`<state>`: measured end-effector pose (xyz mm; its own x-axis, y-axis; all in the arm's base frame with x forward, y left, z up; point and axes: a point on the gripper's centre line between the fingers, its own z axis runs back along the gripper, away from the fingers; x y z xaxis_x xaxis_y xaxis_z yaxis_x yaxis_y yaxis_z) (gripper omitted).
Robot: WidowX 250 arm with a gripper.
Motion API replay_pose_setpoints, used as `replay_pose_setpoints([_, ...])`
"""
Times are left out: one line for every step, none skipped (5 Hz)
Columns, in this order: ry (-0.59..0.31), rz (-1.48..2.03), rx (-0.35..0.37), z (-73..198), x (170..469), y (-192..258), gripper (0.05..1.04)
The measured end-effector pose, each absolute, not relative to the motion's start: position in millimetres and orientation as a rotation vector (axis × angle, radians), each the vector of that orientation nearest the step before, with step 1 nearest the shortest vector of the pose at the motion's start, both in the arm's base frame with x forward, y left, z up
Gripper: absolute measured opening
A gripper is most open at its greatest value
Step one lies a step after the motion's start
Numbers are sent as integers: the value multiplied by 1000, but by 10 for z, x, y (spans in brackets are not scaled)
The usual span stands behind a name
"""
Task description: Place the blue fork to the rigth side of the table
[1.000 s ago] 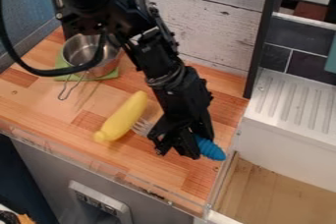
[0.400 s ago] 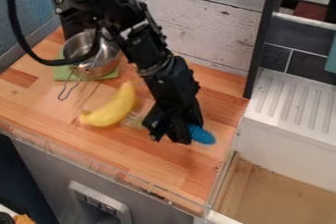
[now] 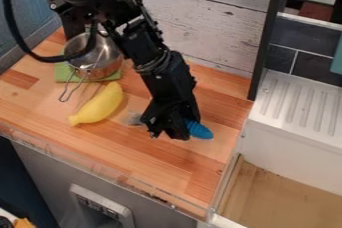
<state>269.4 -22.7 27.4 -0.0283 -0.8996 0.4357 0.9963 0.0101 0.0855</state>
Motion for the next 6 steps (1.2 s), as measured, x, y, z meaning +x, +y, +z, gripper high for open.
replay_pose_setpoints([-409, -1509, -275, 212, 2747, -102, 415])
replay_pose_setpoints([-406, -1472, -270, 218, 2812, -24, 415])
replay_pose_setpoints([-404, -1431, -247, 202, 2886, 143, 415])
replay_pose_setpoints([-398, -1390, -222, 226, 2925, 282, 415])
replay_pose_setpoints([-386, -1342, -197, 217, 2906, 458, 415])
replay_pose_setpoints([-372, -1290, -191, 210, 2871, 580, 415])
